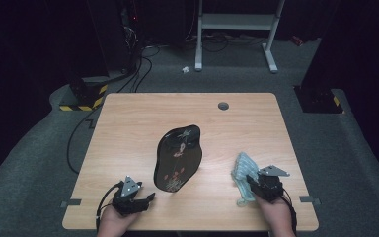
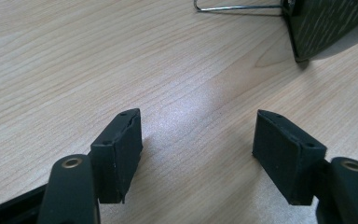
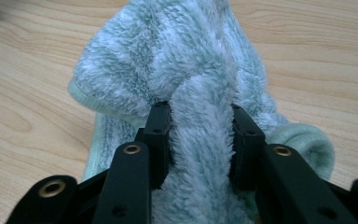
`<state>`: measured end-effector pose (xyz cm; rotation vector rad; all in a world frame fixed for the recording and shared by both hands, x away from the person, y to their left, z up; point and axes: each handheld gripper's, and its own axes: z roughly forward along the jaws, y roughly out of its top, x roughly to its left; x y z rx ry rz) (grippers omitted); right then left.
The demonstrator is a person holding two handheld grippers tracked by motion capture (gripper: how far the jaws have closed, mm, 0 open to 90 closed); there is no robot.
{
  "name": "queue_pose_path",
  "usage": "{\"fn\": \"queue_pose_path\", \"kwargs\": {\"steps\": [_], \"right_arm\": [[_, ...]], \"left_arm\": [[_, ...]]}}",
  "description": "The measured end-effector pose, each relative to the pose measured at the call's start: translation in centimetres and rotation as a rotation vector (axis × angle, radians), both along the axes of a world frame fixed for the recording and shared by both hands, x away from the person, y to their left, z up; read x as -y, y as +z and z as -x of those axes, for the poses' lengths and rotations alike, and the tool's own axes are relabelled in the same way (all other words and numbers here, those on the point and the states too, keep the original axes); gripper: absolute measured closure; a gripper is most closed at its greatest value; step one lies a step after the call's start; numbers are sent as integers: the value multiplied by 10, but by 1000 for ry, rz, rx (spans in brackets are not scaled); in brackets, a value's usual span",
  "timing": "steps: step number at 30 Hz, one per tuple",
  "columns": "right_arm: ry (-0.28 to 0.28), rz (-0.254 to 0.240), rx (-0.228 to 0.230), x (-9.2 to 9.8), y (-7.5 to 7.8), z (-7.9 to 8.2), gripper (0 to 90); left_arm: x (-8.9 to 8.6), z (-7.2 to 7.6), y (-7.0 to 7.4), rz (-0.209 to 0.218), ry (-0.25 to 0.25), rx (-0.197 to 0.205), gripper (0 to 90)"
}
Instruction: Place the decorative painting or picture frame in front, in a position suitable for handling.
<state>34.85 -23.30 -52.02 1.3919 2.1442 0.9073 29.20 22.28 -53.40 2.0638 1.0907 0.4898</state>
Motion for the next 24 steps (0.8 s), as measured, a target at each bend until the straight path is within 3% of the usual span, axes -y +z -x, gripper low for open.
{"fn": "queue_pose_path", "kwargs": {"steps": [16, 22, 24], "right_arm": [[-2, 3, 13, -1, -1, 1, 682], [-4, 1, 36, -1, 0, 3, 691], [1, -21, 64, -2, 8, 7, 692]], "left_arm": [[-1, 0, 0, 8, -3, -4, 329], [-1, 1, 0, 8, -4, -1, 340], [-1, 1, 0, 5, -7, -1, 342]]}}
